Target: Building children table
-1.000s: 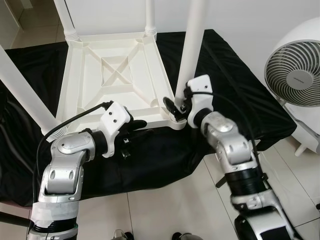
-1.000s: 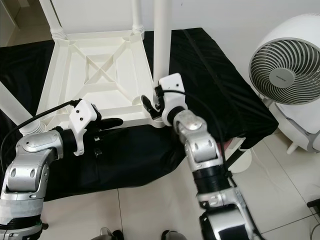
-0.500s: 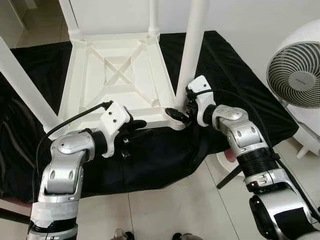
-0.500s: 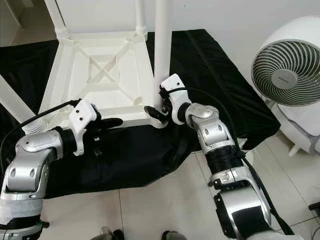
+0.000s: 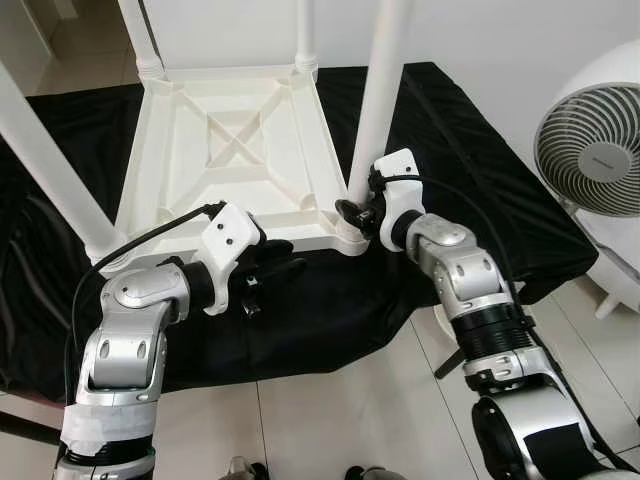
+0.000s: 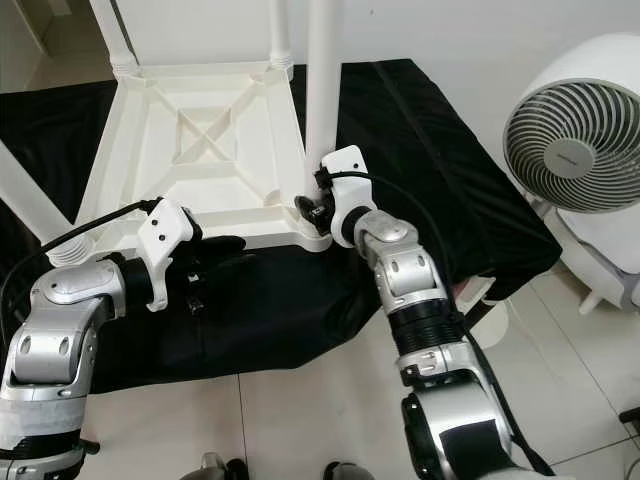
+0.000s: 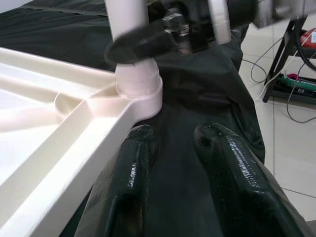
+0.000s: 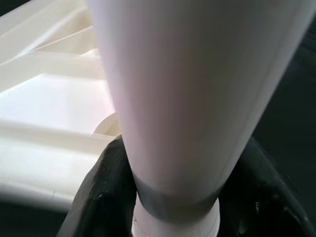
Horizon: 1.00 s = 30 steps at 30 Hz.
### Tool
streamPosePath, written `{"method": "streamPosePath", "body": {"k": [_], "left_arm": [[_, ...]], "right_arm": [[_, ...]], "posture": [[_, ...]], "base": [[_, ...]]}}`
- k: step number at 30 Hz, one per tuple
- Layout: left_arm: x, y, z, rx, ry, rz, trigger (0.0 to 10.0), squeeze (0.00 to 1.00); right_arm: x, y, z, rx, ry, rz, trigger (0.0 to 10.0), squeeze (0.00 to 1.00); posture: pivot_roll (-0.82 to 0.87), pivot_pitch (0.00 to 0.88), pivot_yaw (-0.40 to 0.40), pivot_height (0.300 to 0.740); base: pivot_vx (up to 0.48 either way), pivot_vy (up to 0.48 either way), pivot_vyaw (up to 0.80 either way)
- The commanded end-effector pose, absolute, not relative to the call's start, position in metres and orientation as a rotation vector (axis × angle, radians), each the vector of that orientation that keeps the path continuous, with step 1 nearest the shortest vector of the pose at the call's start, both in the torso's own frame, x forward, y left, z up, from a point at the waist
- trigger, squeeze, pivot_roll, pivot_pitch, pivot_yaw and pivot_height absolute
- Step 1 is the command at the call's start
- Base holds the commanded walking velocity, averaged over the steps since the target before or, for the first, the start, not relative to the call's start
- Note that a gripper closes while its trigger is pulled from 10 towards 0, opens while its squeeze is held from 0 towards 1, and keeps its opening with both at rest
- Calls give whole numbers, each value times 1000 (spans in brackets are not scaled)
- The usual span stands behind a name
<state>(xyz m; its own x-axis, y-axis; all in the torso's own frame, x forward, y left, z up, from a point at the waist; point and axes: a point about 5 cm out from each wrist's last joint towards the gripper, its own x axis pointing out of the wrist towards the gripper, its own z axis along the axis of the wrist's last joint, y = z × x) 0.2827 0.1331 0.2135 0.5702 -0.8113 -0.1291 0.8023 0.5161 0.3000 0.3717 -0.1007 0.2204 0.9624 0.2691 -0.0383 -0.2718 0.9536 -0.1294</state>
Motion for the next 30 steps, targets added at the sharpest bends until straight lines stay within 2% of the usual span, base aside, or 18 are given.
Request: {"method": "streamPosePath", "body": {"k": [1, 5, 8, 12, 13, 14, 15, 17, 18, 22, 23, 26, 28, 30], "left_arm": [[287, 140, 215, 341, -47, -779, 10000, 0], [288, 140, 214, 340, -45, -784, 10000, 0], [288, 138, 214, 340, -45, -790, 10000, 0], [288, 137, 214, 339, -47, -791, 10000, 0], [288, 138, 215, 340, -47, -788, 10000, 0], [288, 138, 215, 341, -47, -787, 10000, 0], [287, 139, 214, 340, -46, -785, 10000, 0], [287, 139, 214, 340, -45, -782, 10000, 0], [287, 140, 214, 339, -44, -780, 10000, 0], [287, 140, 214, 338, -44, -779, 10000, 0], [287, 139, 214, 337, -44, -779, 10000, 0], [287, 139, 214, 337, -45, -780, 10000, 0], [287, 139, 214, 337, -46, -780, 10000, 0], [287, 139, 214, 337, -47, -781, 10000, 0]], "right_arm": [[369, -118, 211, -89, 56, 41, 0, 0], [363, -116, 206, -20, 58, -102, 0, 0], [353, -102, 201, 54, 47, -248, 0, 0], [352, -85, 201, 48, 41, -209, 0, 0], [353, -78, 204, 29, 38, -157, 4431, 0], [353, -76, 205, 21, 37, -140, 4431, 0], [353, -76, 207, 8, 18, -133, 10000, 0], [354, -73, 211, -25, -8, -62, 10000, 0], [355, -75, 217, -50, -56, 2, 10000, 1000], [354, -70, 226, -102, -96, 144, 10000, 1000], [353, -68, 229, -138, -112, 236, 10000, 0], [353, -70, 233, -175, -121, 310, 10000, 0], [352, -72, 236, -256, -120, 445, 10000, 0], [354, -78, 237, -283, -96, 504, 10000, 0]], "posture": [[-55, 143, 28, 740], [-55, 143, 28, 740], [-58, 146, 31, 740], [-50, 147, 28, 740], [-49, 147, 27, 740], [-49, 147, 27, 740], [-50, 148, 24, 740], [-50, 148, 24, 740], [-53, 149, 23, 740], [-53, 149, 23, 740], [-55, 151, 23, 740], [-58, 152, 24, 740], [-58, 152, 24, 740], [-58, 152, 24, 740]], "base": [[0, 0, 0], [0, 0, 0], [0, 0, 0], [0, 0, 0], [0, 0, 0], [0, 0, 0], [0, 0, 0], [0, 0, 0], [0, 0, 0], [0, 0, 0], [0, 0, 0], [0, 0, 0], [0, 0, 0], [0, 0, 0]]}}
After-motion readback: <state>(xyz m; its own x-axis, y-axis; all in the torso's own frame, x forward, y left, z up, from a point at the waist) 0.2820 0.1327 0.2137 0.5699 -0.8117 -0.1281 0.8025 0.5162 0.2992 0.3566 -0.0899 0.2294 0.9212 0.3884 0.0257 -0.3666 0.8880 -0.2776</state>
